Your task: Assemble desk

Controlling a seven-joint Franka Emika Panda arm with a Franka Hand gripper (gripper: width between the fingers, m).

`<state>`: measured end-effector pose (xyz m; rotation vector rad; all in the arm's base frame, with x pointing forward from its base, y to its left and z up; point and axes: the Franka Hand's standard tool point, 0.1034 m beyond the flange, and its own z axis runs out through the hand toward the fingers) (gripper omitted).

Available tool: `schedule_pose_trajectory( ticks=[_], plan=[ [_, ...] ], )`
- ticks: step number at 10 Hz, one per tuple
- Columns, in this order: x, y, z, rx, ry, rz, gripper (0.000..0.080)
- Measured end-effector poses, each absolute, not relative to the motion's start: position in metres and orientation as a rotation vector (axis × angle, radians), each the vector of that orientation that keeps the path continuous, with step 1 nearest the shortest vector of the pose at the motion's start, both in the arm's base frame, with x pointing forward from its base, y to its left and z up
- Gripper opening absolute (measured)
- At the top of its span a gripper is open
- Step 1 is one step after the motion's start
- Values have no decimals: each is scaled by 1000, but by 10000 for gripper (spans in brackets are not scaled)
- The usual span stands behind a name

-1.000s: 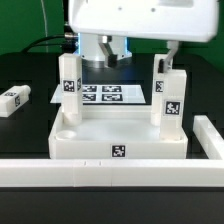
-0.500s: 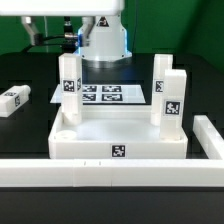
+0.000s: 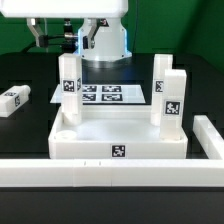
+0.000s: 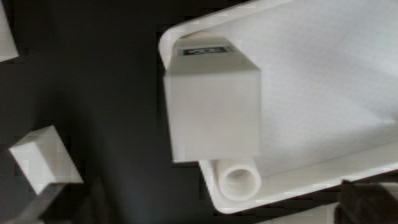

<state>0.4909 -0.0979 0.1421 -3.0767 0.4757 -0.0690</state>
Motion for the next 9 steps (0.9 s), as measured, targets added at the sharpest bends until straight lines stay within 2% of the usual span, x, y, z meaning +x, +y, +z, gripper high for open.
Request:
schedule_pose_trajectory(
  ticks=[2,5,9],
  plan=[
    [456,-148,130,-3084,436,-37,649],
    [437,-191,110,-3109,405,-6,649],
    [436,-188,107,-3112,375,4,649]
  ],
)
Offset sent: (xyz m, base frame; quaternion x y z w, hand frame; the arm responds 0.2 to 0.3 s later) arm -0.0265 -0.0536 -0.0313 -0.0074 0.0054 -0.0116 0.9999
